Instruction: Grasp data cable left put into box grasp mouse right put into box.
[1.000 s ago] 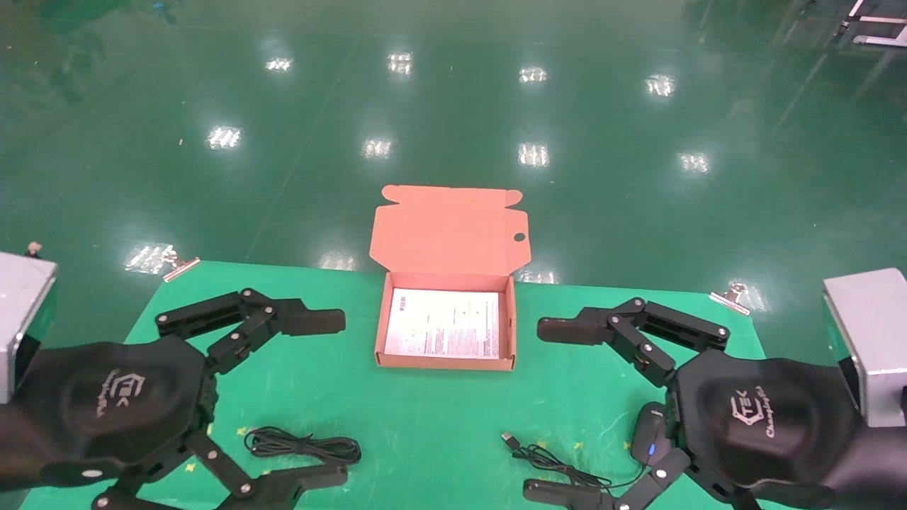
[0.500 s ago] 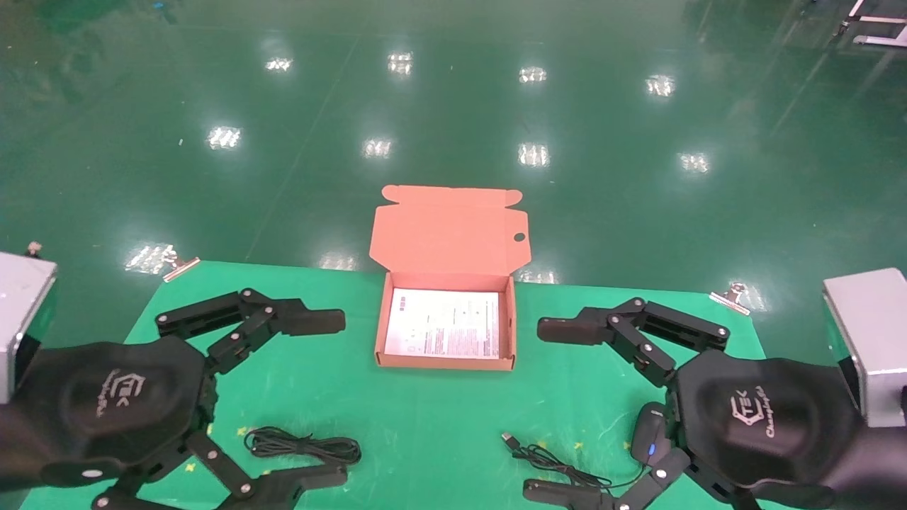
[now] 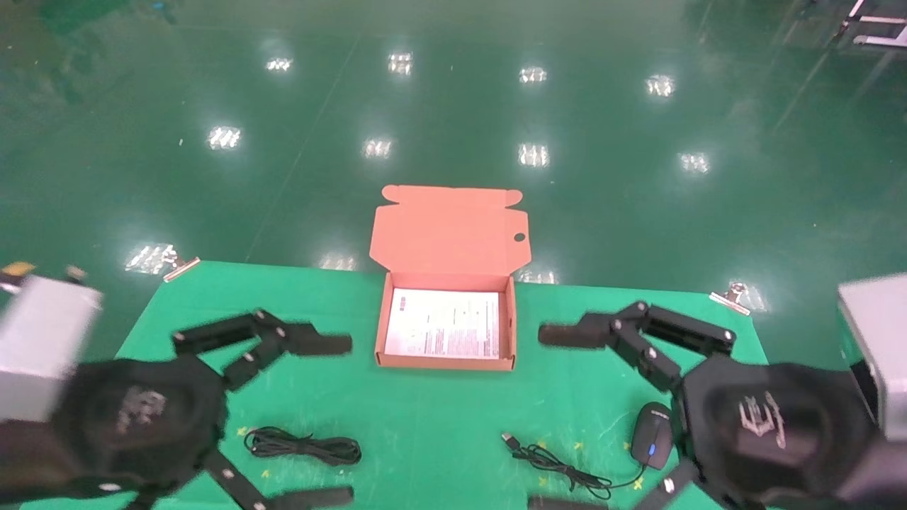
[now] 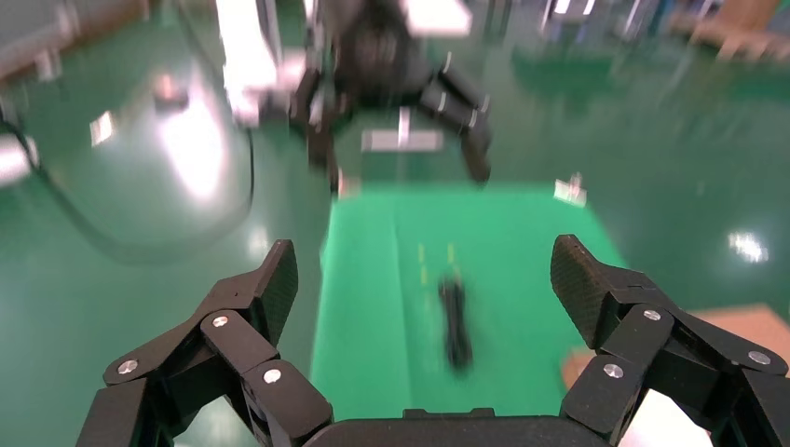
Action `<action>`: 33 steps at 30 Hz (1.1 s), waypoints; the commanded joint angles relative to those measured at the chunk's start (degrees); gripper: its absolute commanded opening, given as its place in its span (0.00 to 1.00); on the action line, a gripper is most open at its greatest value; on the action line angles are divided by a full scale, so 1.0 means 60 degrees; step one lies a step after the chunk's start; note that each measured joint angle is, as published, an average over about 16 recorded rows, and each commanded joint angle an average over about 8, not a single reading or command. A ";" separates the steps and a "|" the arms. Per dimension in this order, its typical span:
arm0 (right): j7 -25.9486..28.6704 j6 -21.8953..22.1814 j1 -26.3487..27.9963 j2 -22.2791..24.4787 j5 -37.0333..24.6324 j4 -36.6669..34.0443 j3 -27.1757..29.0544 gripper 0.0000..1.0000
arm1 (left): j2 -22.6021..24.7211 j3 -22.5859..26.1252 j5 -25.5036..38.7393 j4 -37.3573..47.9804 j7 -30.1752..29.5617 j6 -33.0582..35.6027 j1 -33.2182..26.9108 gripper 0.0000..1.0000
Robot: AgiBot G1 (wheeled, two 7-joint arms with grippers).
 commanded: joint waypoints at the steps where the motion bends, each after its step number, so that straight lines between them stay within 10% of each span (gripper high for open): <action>1: 0.0055 -0.0074 0.0271 0.0068 -0.0389 0.0135 -0.0115 1.00 | 0.0043 0.0184 0.0318 -0.0015 -0.0154 0.0042 -0.0185 1.00; 20: -0.0873 -0.0480 0.4768 -0.1310 -0.5969 0.0346 -0.5906 1.00 | 0.1433 0.2977 0.5317 -0.0119 -0.0058 0.0351 -0.2704 1.00; 33: -0.0016 0.1035 0.4620 -0.2154 -0.8425 0.0368 -0.7623 1.00 | 0.2361 0.4277 0.8830 -0.0003 0.0014 -0.0974 -0.2670 1.00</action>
